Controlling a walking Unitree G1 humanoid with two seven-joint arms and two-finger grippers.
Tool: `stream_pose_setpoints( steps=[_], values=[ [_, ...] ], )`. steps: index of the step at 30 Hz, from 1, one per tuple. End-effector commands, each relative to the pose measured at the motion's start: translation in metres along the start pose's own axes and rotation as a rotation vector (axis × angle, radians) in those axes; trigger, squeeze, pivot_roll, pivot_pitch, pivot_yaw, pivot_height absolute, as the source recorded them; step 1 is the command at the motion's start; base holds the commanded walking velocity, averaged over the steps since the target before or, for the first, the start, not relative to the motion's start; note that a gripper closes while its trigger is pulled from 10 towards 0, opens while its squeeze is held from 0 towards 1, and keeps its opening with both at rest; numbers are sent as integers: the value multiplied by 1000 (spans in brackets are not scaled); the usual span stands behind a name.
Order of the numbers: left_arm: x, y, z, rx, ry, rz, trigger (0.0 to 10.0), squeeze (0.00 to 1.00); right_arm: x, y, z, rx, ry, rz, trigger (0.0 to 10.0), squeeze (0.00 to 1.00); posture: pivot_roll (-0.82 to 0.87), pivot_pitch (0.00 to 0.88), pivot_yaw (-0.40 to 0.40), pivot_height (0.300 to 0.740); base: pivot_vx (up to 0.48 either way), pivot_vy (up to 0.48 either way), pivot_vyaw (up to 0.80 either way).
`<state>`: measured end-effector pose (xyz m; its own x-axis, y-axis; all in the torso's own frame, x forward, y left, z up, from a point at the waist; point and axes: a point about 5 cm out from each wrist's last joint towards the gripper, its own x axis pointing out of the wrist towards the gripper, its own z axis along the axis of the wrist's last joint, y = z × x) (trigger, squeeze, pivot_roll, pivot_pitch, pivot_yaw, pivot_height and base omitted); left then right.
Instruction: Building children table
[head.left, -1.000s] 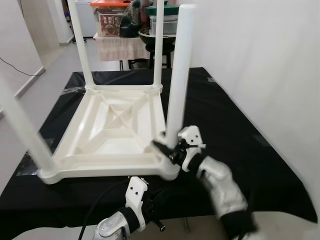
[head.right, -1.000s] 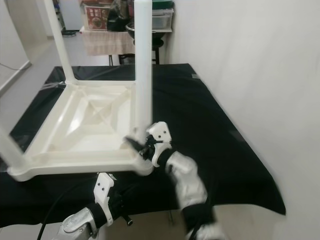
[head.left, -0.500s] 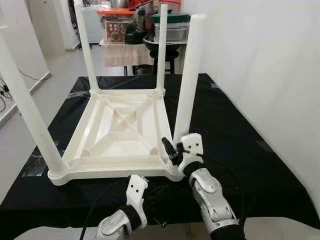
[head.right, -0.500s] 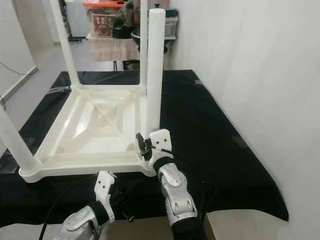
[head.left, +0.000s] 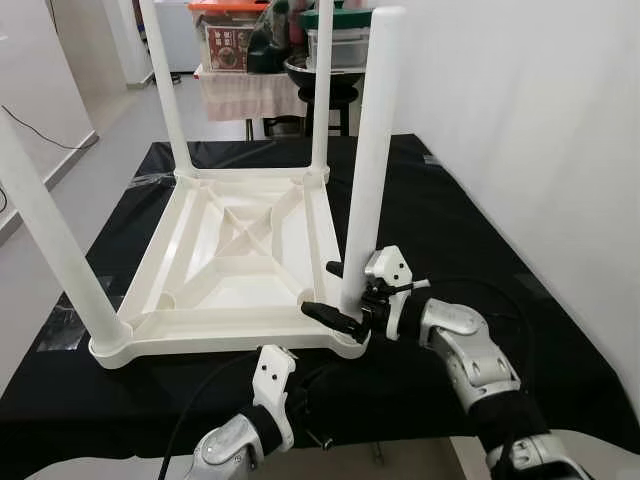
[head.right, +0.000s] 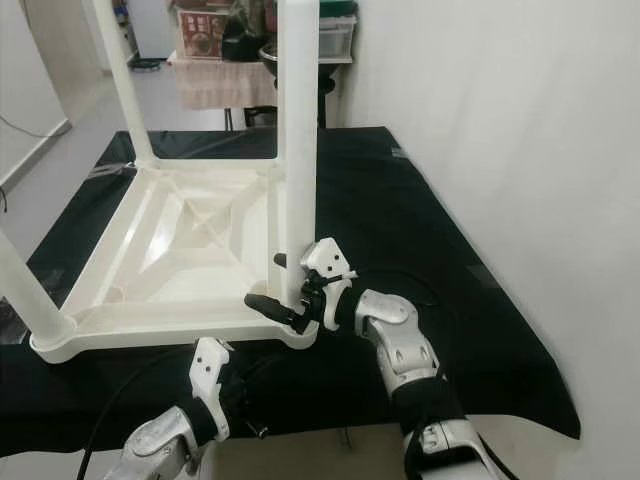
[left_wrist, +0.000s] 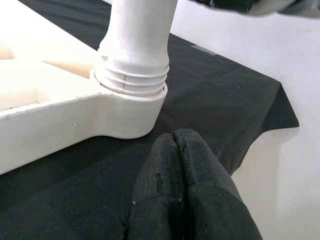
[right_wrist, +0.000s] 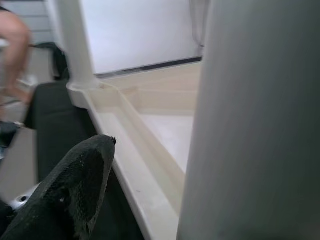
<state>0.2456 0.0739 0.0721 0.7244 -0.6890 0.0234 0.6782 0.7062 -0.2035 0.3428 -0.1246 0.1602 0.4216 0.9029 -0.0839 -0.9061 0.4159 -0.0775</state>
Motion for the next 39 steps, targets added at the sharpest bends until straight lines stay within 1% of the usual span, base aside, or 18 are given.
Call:
stream_pose_setpoints(
  steps=[1,4,5,6,12,21,23,24,26,27,28,29,30,31,32,33,36,39],
  values=[
    [0,1,-3,-10,5,7,10000,0,-1,-3,3,30,-27,48,10000,0,7,0,-47,740,0,0,0],
    [0,1,-2,-11,1,11,10000,0,-1,-9,3,46,-17,49,10000,0,13,0,-49,740,0,0,0],
    [0,1,-2,-11,0,12,10000,0,-1,-10,2,55,-12,55,9333,0,13,0,-49,740,0,0,0],
    [0,1,-1,-10,-2,14,10000,0,-2,-10,2,69,-16,70,0,0,15,0,-52,740,0,0,0],
    [1,1,0,-9,-5,16,10000,0,-6,-11,2,74,-28,93,0,0,15,0,-50,740,0,0,0],
    [2,0,1,-9,-11,16,10000,0,-20,-17,-3,55,-43,19,0,0,9,0,-49,740,0,0,0],
    [1,0,2,-8,-13,19,10000,0,-29,-17,-6,42,-53,-44,0,0,8,0,-50,740,0,0,0],
    [0,0,2,-7,-13,19,10000,0,-30,-15,-9,46,-46,-123,0,0,6,0,-58,740,0,0,0],
    [0,0,3,-7,-14,19,10000,0,-30,-13,-12,49,-40,-179,0,0,6,0,-58,740,0,0,0],
    [-2,1,3,-4,-14,22,10000,0,-20,-4,-31,103,1,-533,0,0,3,0,-61,740,0,0,0],
    [-2,1,3,-4,-14,22,10000,0,-20,-4,-31,103,1,-533,0,0,3,0,-61,740,0,0,0],
    [-3,2,4,-3,-15,25,10000,0,-16,19,-50,119,77,-728,0,0,-2,0,-53,740,0,0,0],
    [-3,2,4,-3,-15,25,10000,0,-16,19,-50,119,77,-728,0,0,-2,0,-53,740,0,0,0],
    [-4,3,4,-2,-16,28,10000,0,-11,42,-62,140,102,-809,0,0,4,0,-52,740,0,0,0],
    [-4,3,4,-2,-16,28,10000,0,-11,42,-62,140,102,-809,0,0,4,0,-52,740,0,0,0],
    [-4,3,5,2,-14,29,10000,0,3,64,-72,164,143,-751,0,0,-3,0,-46,740,0,0,0],
    [-3,4,5,6,-14,31,10000,0,9,59,-69,140,119,-687,0,0,5,0,-55,740,0,0,0],
    [-3,4,6,7,-16,34,10000,0,9,52,-68,123,116,-697,0,0,0,0,-52,740,0,0,0]
  ],
)
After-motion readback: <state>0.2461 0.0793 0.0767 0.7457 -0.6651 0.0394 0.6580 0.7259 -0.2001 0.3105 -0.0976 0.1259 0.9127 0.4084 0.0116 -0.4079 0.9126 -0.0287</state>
